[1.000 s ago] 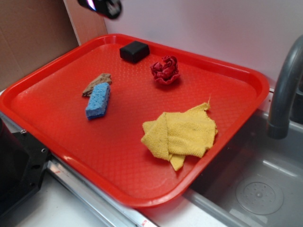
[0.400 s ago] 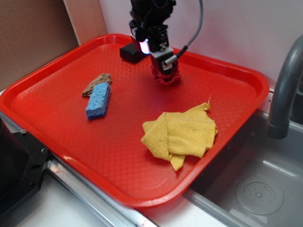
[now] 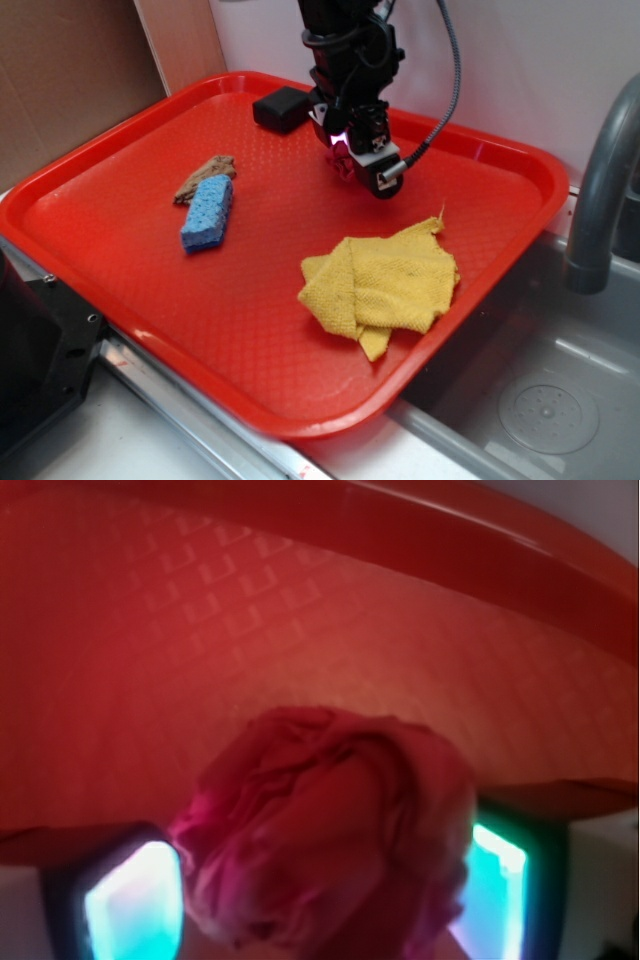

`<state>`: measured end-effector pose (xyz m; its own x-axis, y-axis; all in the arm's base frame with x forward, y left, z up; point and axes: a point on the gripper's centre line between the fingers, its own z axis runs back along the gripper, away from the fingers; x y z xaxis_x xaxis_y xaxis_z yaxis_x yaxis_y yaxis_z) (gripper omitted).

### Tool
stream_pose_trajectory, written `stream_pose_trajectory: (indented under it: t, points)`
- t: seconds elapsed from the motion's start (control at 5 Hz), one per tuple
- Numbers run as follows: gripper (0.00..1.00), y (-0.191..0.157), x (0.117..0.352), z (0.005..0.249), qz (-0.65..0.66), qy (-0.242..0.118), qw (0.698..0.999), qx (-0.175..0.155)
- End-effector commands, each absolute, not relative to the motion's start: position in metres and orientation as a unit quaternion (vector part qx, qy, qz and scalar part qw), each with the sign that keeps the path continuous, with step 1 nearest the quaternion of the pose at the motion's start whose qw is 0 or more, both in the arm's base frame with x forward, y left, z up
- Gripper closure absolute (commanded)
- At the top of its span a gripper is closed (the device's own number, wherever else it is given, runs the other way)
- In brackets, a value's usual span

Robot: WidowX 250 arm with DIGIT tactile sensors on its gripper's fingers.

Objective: Grab the red paper.

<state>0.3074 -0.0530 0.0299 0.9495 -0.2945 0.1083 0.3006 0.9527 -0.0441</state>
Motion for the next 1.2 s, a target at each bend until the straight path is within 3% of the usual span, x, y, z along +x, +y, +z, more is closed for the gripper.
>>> stream_pose_trajectory:
  t: [0.0,0.2,0.6,0.8,1.0]
  points:
    - [1.00,-0.053,0.328,0.047,-0.110,-0.063,0.992,0.000]
    - [1.00,-0.044,0.323,0.061,-0.086,-0.065,0.994,0.007]
    - [1.00,-0.019,0.292,0.129,-0.013,-0.088,0.996,-0.007]
    - [1.00,-0.014,0.285,0.143,-0.008,-0.091,0.996,-0.023]
    - [1.00,-0.018,0.286,0.138,-0.012,-0.080,0.997,-0.016]
